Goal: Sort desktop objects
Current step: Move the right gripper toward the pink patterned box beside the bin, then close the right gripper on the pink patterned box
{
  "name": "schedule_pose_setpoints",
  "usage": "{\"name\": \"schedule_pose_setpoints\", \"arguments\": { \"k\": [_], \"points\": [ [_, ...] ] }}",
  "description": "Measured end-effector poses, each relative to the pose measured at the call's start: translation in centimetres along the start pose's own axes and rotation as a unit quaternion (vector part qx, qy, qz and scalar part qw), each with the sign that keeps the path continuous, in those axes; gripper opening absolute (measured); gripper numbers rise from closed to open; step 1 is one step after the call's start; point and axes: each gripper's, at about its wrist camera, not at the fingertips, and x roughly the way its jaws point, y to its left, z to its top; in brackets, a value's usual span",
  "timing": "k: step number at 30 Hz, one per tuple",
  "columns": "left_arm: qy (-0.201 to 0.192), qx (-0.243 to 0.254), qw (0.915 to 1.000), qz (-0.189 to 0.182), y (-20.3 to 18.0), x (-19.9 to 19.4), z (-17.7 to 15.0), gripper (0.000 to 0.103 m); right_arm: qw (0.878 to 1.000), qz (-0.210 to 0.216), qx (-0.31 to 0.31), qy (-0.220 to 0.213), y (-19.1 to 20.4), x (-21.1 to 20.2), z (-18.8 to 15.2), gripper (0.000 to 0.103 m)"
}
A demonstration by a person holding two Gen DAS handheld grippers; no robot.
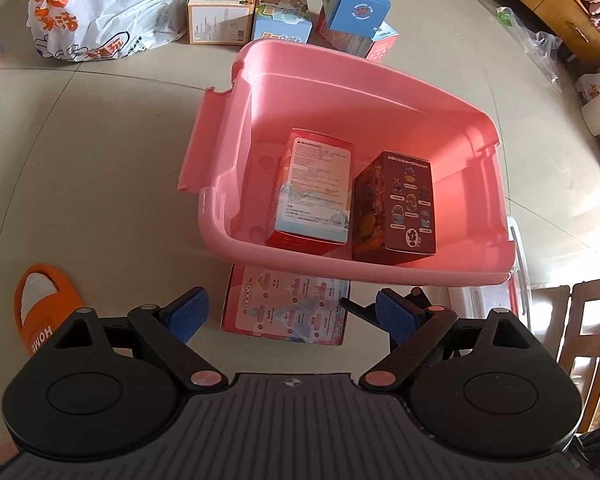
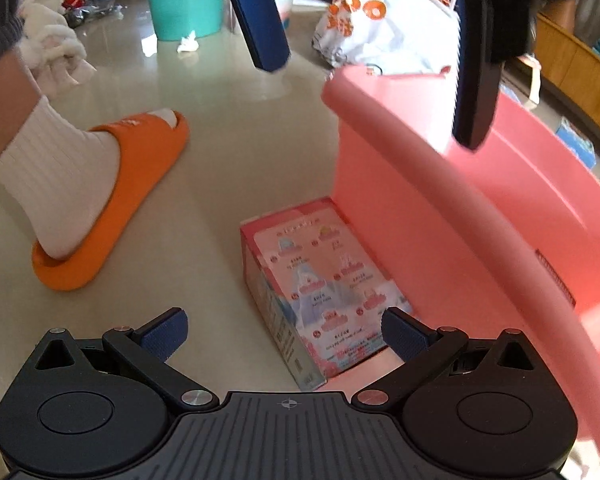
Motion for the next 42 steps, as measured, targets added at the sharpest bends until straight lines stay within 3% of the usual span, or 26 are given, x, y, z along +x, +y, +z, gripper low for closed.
{"name": "schedule_pose_setpoints", "arguments": {
  "k": [9,15,19,25,31,42],
  "points": [
    [0.0,-0.01,0.9999,-0.004,0.2,0.1,0.0,0.093,0.998,0.037,0.052,-0.006,0.7,-0.6,-0.8,0.103],
    [-0.002,-0.008,0.9999,-0.008,0.1,-0.1,-0.1,0.093,0.996,0.081,0.039,0.015,2.4,-0.6,-0.7,0.103],
    [-0.003,-0.013,0.9999,-0.01,0.3,-0.3,-0.2,0.093,0.999,0.019,0.046,-0.02,1.6,-1.6,-1.0,0.103],
    [-0.002,-0.014,0.9998,-0.011,0.6,-0.2,-0.2,0.093,0.996,-0.052,0.066,-0.022,-1.3,-1.4,-1.4,0.103],
    [0.001,-0.015,0.9998,-0.011,1.0,0.1,0.0,0.093,0.997,-0.064,0.044,-0.01,-2.2,-0.3,-2.1,0.103],
    [0.008,-0.014,0.9998,-0.01,1.5,0.6,-0.1,0.093,0.998,-0.036,0.039,-0.018,-3.2,1.6,-1.2,0.103]
  ]
}}
